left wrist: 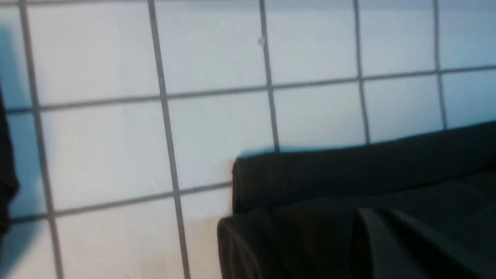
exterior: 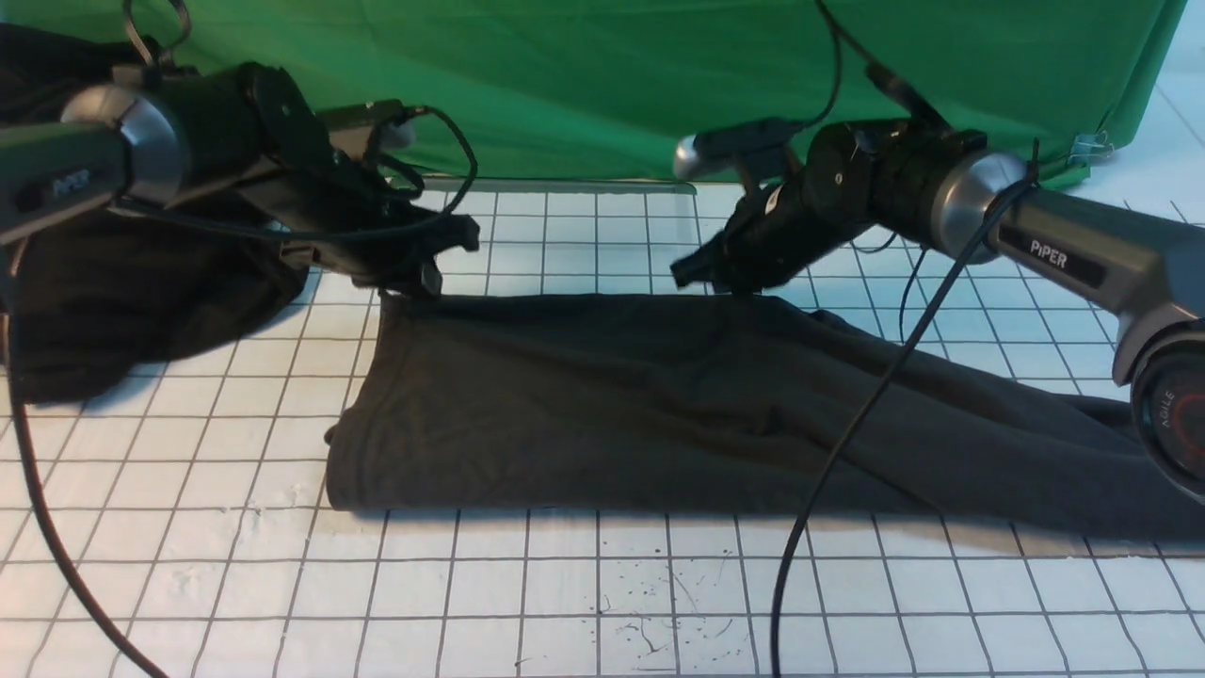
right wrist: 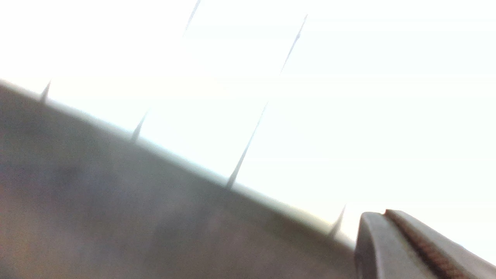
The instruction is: Fold a long-sleeved shirt over a white checkered tablecloth.
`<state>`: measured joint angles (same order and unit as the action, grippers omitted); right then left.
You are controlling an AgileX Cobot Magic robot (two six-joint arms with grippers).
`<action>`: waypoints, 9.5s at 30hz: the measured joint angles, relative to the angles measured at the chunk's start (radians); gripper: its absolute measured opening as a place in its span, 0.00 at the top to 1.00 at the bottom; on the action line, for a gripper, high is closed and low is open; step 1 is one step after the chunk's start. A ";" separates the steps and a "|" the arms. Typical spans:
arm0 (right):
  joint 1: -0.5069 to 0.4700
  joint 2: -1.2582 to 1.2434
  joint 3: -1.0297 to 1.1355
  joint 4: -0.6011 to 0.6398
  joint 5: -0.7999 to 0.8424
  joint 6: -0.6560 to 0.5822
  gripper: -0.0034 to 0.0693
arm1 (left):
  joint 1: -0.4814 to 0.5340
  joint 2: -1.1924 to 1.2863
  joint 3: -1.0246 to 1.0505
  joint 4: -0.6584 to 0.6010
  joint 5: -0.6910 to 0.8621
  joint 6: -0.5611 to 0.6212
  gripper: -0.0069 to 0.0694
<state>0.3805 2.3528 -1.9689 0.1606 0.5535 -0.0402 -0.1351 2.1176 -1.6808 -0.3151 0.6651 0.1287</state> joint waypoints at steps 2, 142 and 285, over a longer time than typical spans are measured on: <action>-0.015 0.002 -0.046 0.001 0.029 0.014 0.95 | 0.008 -0.023 -0.022 0.001 0.020 0.001 0.91; -0.703 -0.435 0.787 -0.110 0.126 -0.031 0.16 | 0.029 -0.073 -0.066 -0.127 0.288 0.004 0.55; -0.082 -2.273 1.522 -0.201 -0.217 -0.080 0.90 | 0.193 -0.508 0.191 -0.042 0.544 0.002 0.70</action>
<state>0.2988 0.0801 -0.4467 -0.0408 0.3365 -0.1200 0.0577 1.6100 -1.4898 -0.3575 1.2089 0.1307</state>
